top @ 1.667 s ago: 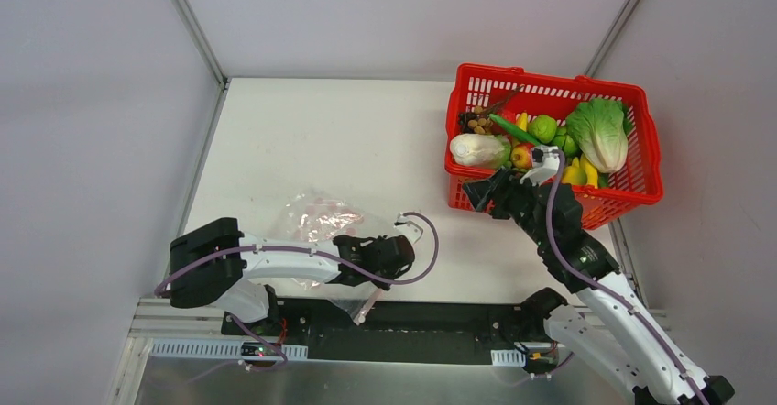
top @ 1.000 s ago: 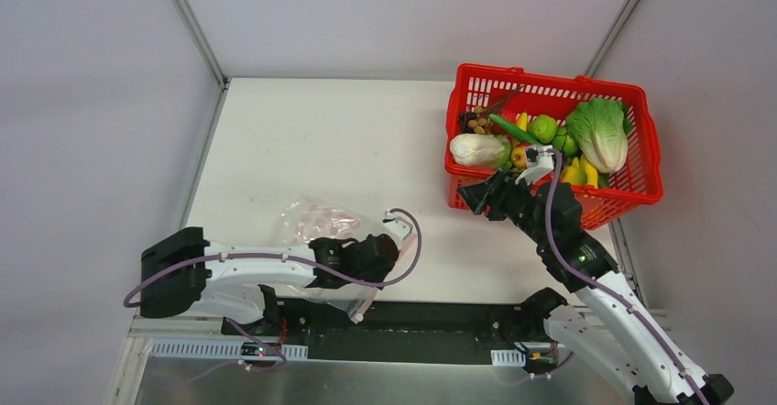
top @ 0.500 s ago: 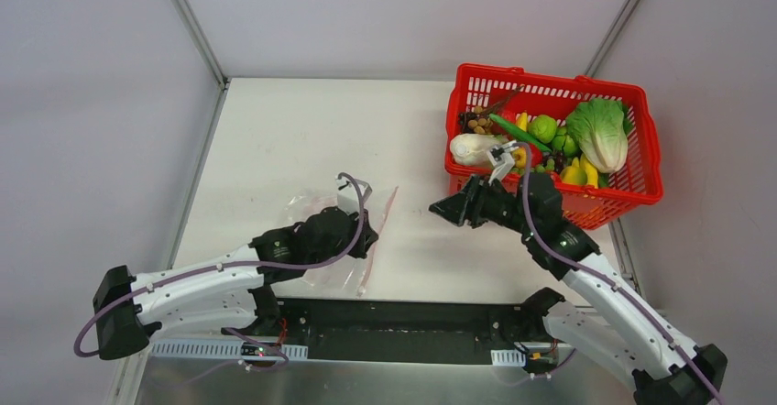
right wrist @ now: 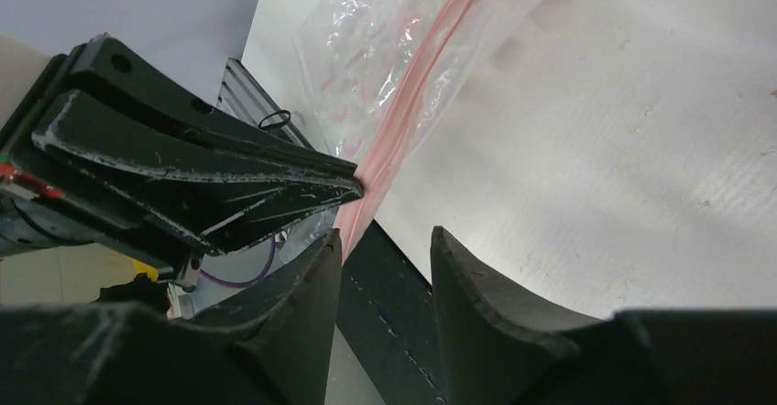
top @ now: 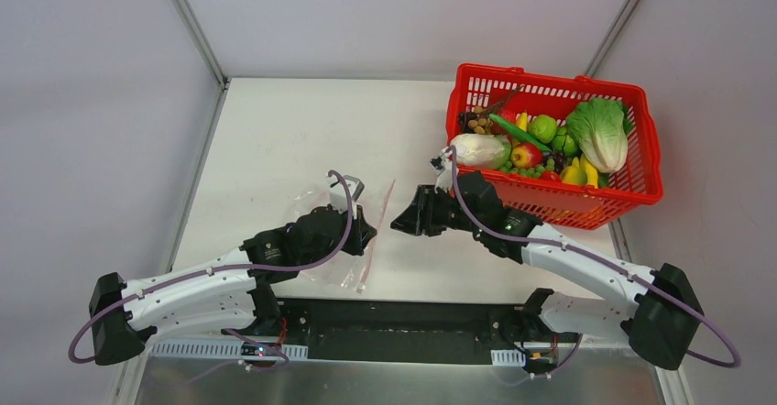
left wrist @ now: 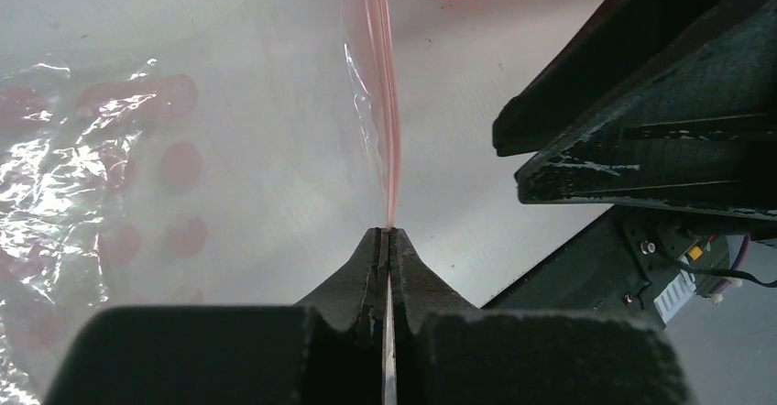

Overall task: Place the food in the zip-top bag and seal the zipper
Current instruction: Open the zipper of the food storage bag at the center of the board.

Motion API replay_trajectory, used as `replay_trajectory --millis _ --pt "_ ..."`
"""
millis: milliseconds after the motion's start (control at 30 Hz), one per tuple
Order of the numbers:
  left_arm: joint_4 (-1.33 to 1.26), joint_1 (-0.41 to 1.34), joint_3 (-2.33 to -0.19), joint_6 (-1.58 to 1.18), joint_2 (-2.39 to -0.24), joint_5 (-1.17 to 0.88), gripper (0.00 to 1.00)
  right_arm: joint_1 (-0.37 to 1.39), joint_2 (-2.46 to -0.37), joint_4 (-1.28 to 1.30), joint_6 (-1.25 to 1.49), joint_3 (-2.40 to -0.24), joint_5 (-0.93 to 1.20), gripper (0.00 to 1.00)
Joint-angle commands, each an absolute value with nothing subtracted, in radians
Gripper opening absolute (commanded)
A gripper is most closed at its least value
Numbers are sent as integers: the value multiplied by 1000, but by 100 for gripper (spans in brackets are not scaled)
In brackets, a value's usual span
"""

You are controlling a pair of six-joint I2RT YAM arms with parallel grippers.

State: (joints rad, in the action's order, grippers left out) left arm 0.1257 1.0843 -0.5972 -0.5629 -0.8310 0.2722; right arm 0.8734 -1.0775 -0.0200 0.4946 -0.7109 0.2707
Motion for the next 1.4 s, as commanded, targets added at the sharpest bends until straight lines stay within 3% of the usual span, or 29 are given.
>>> replay_trajectory --millis 0,500,633,800,933,967,1167,1233,1367 --pt "74 1075 -631 -578 -833 276 0 892 -1125 -171 560 -757 228 43" --pt "60 1075 -619 -597 -810 278 0 904 -1267 -238 578 -784 194 37" --pt "61 1075 -611 -601 -801 285 0 904 -1292 -239 579 -793 211 28" --pt "66 1075 -598 -607 -786 306 0 904 -1291 -241 573 -785 228 8" --pt "81 1076 -594 -606 -780 322 0 905 -1284 -236 570 -778 240 5" --pt "82 1076 -594 -606 -778 322 0 904 -1284 -238 570 -776 239 0" --pt "123 1075 -594 -607 -765 355 0 912 -1299 -163 548 -805 176 0" --pt "135 1075 -602 -601 -779 344 13 916 -1298 -170 546 -810 194 0" --pt "165 1076 -655 -580 -871 268 28 922 -1299 -204 579 -821 228 0"
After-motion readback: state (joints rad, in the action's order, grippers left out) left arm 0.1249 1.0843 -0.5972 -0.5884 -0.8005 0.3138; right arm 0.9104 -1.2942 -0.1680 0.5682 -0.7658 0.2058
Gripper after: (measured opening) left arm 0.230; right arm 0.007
